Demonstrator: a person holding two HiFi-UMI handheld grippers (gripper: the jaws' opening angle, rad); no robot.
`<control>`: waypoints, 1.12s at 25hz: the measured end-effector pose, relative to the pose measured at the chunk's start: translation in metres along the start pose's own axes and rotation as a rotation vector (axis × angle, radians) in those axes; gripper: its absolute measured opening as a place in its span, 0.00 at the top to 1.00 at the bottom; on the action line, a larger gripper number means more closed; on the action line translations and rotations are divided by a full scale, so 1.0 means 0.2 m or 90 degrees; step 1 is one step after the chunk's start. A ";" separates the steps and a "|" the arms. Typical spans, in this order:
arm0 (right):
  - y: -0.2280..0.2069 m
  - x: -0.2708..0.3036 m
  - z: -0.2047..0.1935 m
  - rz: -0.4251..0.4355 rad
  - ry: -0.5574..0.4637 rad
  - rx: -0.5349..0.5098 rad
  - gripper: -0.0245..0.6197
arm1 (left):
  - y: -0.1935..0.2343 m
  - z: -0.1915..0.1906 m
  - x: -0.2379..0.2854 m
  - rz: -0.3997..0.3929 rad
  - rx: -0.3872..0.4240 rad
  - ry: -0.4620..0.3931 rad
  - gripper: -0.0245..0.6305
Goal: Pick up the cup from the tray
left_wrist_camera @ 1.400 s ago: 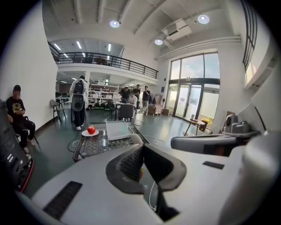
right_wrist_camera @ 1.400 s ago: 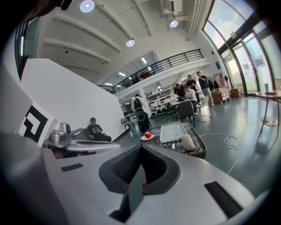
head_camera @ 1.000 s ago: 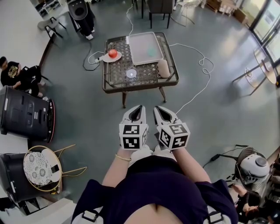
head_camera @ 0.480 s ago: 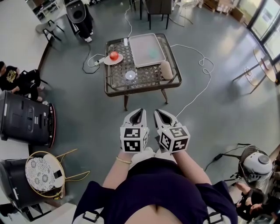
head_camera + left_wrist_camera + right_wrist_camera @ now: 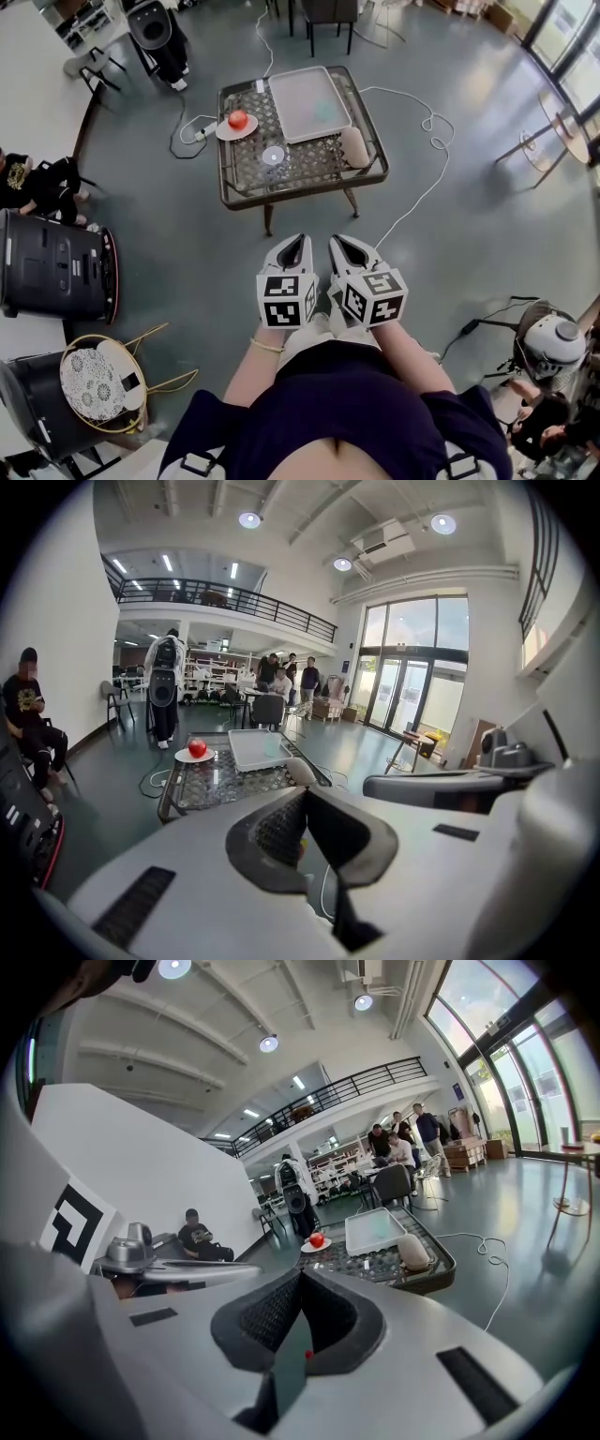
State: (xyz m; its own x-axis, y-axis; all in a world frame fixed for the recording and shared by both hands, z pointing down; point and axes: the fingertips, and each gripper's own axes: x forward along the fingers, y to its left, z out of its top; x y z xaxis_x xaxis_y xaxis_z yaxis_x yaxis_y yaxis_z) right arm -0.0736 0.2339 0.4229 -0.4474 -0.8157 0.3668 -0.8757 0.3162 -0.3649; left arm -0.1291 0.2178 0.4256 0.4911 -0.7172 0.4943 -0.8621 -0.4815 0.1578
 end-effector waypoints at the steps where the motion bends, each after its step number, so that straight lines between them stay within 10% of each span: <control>1: -0.01 0.01 0.00 0.000 0.001 0.001 0.95 | 0.01 0.00 0.01 -0.001 -0.002 0.002 0.95; 28: -0.63 0.87 0.60 0.049 0.023 -0.047 0.95 | 0.36 0.49 0.98 0.065 -0.065 0.016 0.95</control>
State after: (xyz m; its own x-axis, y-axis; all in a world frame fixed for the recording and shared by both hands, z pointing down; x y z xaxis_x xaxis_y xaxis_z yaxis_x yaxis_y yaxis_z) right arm -0.0192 -0.0054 0.4289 -0.5193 -0.7695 0.3717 -0.8487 0.4134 -0.3300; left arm -0.0818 -0.0062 0.4505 0.3987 -0.7465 0.5327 -0.9160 -0.3522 0.1922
